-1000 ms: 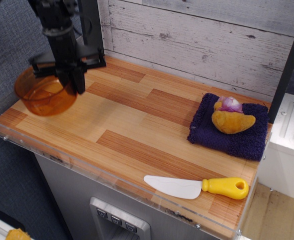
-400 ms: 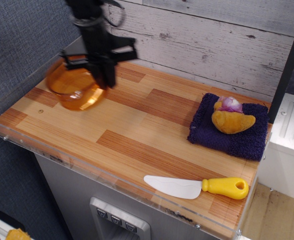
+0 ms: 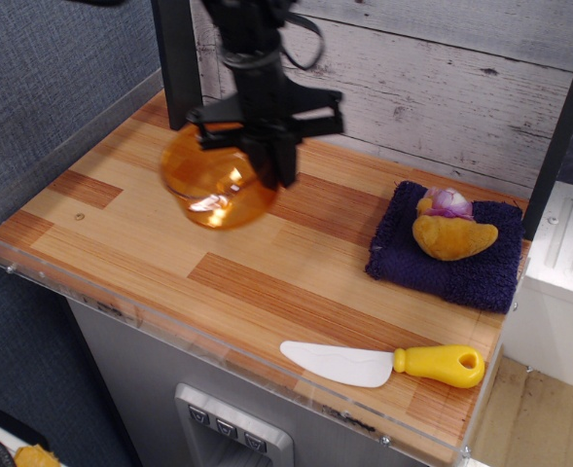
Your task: Move the pot to the middle of the table
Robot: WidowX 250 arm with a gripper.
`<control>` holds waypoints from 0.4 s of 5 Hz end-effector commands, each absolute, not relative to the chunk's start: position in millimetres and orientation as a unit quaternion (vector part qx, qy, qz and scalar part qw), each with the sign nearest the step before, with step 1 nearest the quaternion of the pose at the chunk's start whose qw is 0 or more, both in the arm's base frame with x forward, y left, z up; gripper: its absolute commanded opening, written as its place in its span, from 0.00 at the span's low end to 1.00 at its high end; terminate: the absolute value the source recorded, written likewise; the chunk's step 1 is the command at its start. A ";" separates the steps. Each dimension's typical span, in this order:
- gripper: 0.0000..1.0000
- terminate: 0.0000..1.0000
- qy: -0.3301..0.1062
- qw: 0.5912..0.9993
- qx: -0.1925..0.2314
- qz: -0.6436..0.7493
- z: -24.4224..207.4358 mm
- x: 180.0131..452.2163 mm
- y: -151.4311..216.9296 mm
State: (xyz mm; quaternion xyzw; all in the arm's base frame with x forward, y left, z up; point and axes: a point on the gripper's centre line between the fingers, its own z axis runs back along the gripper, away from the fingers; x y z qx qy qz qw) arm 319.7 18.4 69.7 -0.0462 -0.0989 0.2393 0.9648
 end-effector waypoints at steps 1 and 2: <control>0.00 0.00 -0.091 0.970 -0.044 0.222 53.3 308.8 11.4; 0.00 0.00 -0.078 0.970 -0.041 0.228 41.9 304.0 16.2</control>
